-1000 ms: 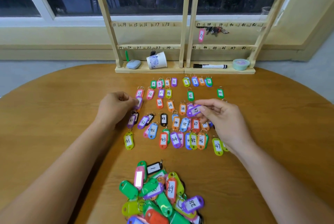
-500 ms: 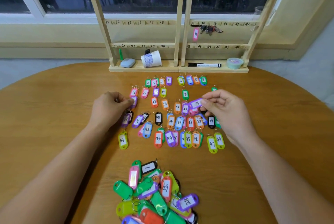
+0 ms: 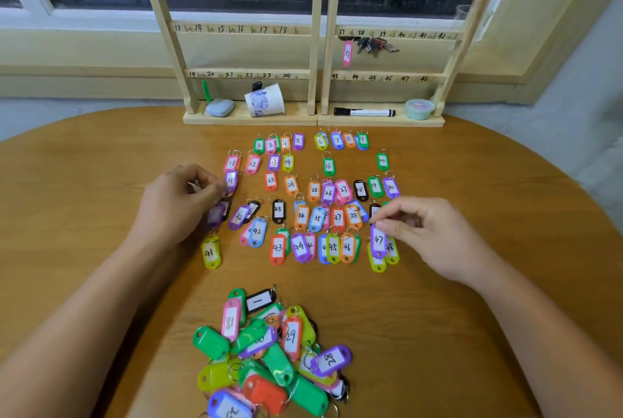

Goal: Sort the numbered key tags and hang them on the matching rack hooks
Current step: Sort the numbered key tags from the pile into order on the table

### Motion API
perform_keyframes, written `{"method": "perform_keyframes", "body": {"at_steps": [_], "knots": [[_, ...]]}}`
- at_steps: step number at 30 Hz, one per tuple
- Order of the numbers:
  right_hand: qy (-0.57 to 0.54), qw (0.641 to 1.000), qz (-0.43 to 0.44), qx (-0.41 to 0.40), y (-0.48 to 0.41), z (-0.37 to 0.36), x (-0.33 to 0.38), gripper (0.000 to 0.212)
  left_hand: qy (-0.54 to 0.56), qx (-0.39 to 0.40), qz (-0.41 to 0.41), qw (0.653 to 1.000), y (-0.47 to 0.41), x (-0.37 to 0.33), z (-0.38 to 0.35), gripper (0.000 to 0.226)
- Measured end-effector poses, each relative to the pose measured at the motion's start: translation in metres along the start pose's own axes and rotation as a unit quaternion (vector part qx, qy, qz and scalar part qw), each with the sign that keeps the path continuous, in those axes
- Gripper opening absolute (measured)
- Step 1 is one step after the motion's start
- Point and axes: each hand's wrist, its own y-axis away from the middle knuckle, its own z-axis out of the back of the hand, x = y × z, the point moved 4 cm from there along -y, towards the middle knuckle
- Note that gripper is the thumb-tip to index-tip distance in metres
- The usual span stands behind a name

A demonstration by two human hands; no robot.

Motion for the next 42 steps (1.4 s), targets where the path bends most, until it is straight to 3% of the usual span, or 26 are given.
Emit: {"method": "perform_keyframes", "body": {"at_steps": [7, 15, 22, 33, 42], "knots": [[0.062, 0.998, 0.010, 0.030, 0.007, -0.005, -0.001, 0.016, 0.022, 0.048, -0.035, 0.998, 0.041, -0.024, 0.001, 0.017], [0.092, 0.996, 0.000, 0.011, 0.010, -0.008, -0.008, 0.022, 0.026, 0.104, -0.076, 0.991, 0.085, -0.022, 0.007, 0.014], [0.123, 0.990, 0.064, -0.012, 0.039, -0.026, 0.020, 0.015, 0.020, 0.129, -0.091, 0.987, 0.119, -0.010, 0.014, 0.013], [0.079, 0.983, 0.084, 0.143, 0.094, -0.076, 0.051, 0.017, 0.025, 0.199, -0.071, 0.977, 0.147, 0.006, 0.023, 0.041], [0.109, 0.976, 0.086, 0.169, 0.100, -0.077, 0.056, 0.018, -0.023, 0.218, -0.076, 0.973, 0.144, -0.004, 0.019, 0.043]]}}
